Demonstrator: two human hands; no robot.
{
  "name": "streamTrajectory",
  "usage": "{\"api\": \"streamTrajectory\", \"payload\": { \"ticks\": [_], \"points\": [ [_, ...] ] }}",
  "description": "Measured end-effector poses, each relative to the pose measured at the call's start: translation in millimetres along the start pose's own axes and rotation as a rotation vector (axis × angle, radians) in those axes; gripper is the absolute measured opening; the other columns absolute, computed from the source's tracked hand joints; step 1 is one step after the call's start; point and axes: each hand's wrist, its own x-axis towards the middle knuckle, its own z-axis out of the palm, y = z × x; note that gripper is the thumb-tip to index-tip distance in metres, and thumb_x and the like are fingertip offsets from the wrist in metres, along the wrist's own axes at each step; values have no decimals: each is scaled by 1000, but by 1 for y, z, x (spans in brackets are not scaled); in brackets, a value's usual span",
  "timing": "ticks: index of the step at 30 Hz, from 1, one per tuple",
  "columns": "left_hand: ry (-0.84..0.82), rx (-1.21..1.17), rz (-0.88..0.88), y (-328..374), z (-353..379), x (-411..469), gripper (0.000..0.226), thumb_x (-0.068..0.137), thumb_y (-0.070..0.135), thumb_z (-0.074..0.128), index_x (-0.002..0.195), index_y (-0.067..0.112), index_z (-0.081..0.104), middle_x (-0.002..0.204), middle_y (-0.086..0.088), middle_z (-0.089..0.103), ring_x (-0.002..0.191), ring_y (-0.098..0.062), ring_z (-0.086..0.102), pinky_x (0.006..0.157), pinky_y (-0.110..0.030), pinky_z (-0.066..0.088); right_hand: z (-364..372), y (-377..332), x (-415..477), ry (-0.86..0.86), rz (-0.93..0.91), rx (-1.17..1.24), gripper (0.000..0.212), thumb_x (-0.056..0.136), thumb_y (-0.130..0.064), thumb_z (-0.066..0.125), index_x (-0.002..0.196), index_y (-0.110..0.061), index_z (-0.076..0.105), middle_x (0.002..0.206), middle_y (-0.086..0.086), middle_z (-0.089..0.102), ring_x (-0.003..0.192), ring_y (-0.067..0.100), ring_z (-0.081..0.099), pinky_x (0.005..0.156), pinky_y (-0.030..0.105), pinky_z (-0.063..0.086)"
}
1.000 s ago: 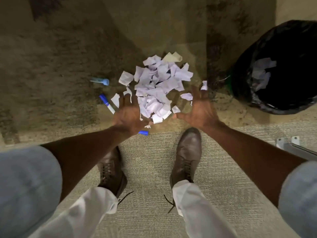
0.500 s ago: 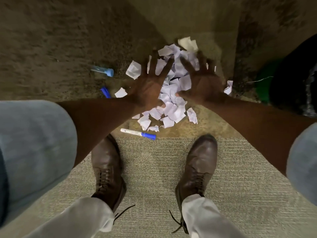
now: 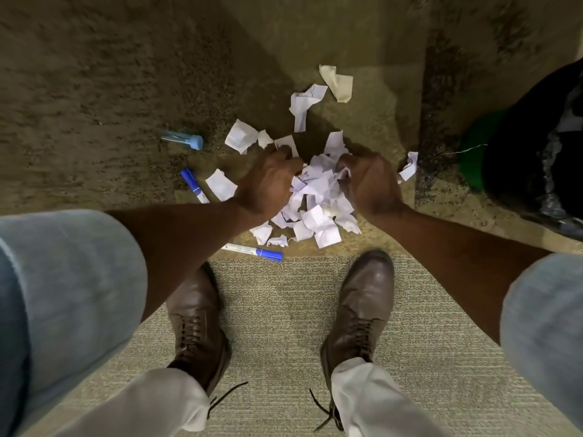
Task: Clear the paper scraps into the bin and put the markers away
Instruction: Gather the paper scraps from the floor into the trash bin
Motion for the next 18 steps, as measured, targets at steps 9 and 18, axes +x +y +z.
{"api": "streamTrajectory", "payload": {
  "ticks": [9, 18],
  "points": [
    [75, -313, -189, 52, -44, -19, 23, 75, -5, 68, 94, 4, 76, 100, -14, 75, 99, -34, 69, 89, -39, 49, -46, 4, -64, 222, 349, 321, 14, 84, -12, 81, 98, -13, 82, 94, 13, 80, 79, 28, 73, 66, 21, 40],
    [221, -648, -314, 186, -128, -22, 12, 81, 6, 72, 82, 16, 78, 82, 5, 78, 77, -13, 71, 76, -33, 57, -151, 16, -143, 499, 605, 661, 14, 84, -21, 86, 97, -21, 82, 85, -11, 79, 72, 3, 72, 62, 15, 54]
  ]
}}
